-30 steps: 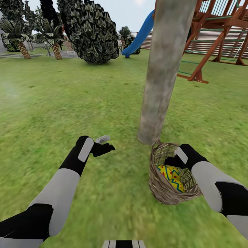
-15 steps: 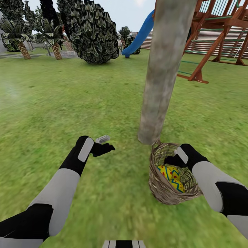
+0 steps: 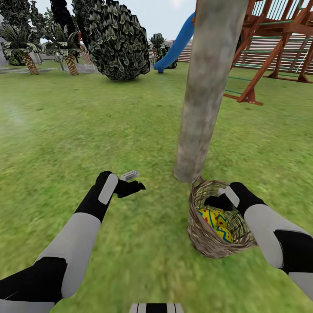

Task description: Take the three Easter eggs out of the wicker basket on the lawn in the garden, then place them on the lawn next to a single tree (choose any tree) so that all three eggs are next to the same tree and none are left in the basket.

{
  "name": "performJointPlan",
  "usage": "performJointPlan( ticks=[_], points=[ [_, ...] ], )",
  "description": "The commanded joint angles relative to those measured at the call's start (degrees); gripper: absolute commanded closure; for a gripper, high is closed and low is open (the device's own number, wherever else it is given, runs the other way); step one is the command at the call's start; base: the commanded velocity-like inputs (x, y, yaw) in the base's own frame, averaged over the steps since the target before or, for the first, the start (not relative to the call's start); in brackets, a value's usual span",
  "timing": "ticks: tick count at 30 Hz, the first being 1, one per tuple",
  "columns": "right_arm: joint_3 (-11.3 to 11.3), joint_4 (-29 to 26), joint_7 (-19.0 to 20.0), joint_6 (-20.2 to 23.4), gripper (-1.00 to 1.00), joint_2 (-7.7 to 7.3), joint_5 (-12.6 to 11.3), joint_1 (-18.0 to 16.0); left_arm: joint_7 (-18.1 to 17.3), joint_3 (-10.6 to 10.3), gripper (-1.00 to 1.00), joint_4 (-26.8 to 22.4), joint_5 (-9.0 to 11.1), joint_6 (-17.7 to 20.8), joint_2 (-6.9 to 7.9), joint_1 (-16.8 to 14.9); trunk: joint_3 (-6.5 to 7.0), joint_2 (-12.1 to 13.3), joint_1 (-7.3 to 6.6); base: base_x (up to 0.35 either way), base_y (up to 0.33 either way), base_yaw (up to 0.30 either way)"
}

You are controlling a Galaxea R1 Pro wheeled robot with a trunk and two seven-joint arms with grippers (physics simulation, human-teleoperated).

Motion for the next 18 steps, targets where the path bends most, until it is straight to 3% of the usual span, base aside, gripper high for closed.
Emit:
performJointPlan(
  ticks=[1,18],
  points=[
    [-0.27,-0.08,0.39,0.25,-1.00,-0.08,-0.06,0.04,0.58,-0.03,-1.00,-0.05,0.54,0.13,0.00,-0.02,-0.05,-0.02,-0.01,0.000,0.000,0.000],
    [-0.27,-0.25,0.75,-0.26,-1.00,-0.19,-0.02,0.18,0.50,-0.03,-1.00,0.12,0.57,0.21,-0.01,-0.02,-0.27,-0.03,0.01,0.000,0.000,0.000]
  ],
)
